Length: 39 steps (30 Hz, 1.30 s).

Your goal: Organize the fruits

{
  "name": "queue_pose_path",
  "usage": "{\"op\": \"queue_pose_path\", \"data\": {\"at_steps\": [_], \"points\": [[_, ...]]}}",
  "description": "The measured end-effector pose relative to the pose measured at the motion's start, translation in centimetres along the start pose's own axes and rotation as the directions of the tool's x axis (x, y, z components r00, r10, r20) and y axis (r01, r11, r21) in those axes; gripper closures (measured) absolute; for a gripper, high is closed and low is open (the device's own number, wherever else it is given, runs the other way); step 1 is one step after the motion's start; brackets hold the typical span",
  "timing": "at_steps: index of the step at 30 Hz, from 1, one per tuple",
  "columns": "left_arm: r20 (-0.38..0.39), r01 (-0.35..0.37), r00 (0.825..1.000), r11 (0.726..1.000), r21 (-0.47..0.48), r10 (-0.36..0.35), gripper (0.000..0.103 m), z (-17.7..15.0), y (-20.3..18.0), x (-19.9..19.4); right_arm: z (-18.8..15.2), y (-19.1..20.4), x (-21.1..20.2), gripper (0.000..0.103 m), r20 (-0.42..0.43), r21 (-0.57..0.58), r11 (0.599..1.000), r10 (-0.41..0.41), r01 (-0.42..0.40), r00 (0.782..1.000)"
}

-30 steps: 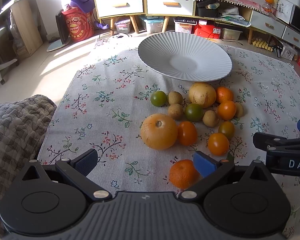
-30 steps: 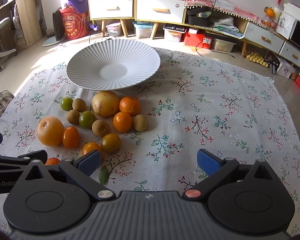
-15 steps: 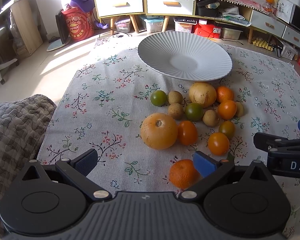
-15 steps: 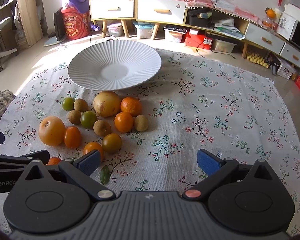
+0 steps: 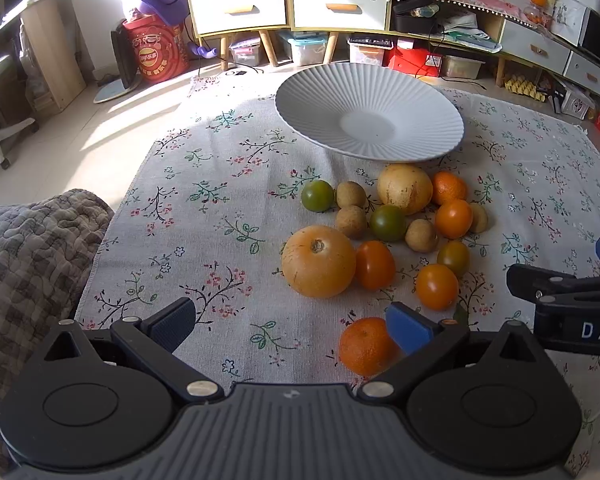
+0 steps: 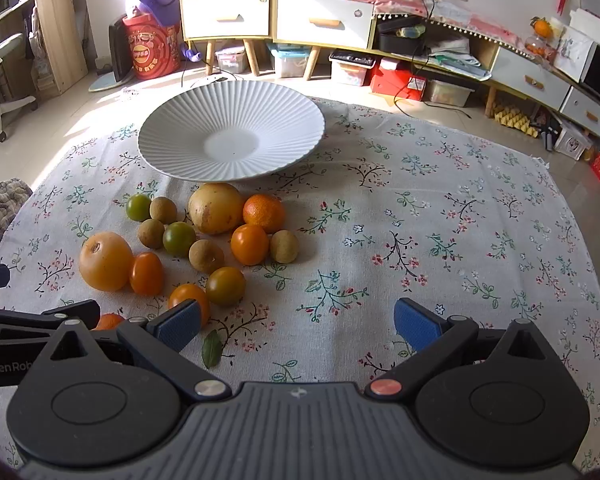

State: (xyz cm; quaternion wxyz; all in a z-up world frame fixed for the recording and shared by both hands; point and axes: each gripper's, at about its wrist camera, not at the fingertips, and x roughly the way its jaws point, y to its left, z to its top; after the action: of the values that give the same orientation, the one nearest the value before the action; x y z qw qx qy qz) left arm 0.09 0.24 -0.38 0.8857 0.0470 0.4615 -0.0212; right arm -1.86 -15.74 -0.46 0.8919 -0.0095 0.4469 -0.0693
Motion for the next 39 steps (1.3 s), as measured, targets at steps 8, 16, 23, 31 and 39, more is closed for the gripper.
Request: {"op": "queue_pose_path", "data": {"at_steps": [8,16,23,31,39], "points": [[-0.001,0.001,1.0,1.0,-0.002,-0.001,0.011,-0.01,0.03,-0.02,0.01,0.02,0.0,0.0,0.001,0.001,1.0,-0.001,0.001,1.0],[-0.001,-0.001,1.0,1.0,-0.001,0.001,0.011,-0.01,0.04,-0.01,0.02,0.02,0.03,0.0,0.0,-0.001,1.0,0.0,0.0,1.0],[-0.003,-0.003,1.0,1.0,0.003,0.003,0.011,-0.1,0.1,0.01,0.0,-0.03,0.1,0.0,-0.002,0.001,1.0,-0.003,0.003,1.0],[-0.005,-0.016,1.0,1.0,0.004,0.016,0.011,0.1,0.42,0.45,0.09,-0.21,0.34,0.0,0.007,-0.007,1.0,-0.017,0.017,1.0],[-0.013,-0.015,1.0,1.0,0.016,0.015,0.011,0.16,0.65,0.83,0.17,-0.29,0.74,0.0,0.011,-0.014,0.999,-0.034,0.035,0.999]]}}
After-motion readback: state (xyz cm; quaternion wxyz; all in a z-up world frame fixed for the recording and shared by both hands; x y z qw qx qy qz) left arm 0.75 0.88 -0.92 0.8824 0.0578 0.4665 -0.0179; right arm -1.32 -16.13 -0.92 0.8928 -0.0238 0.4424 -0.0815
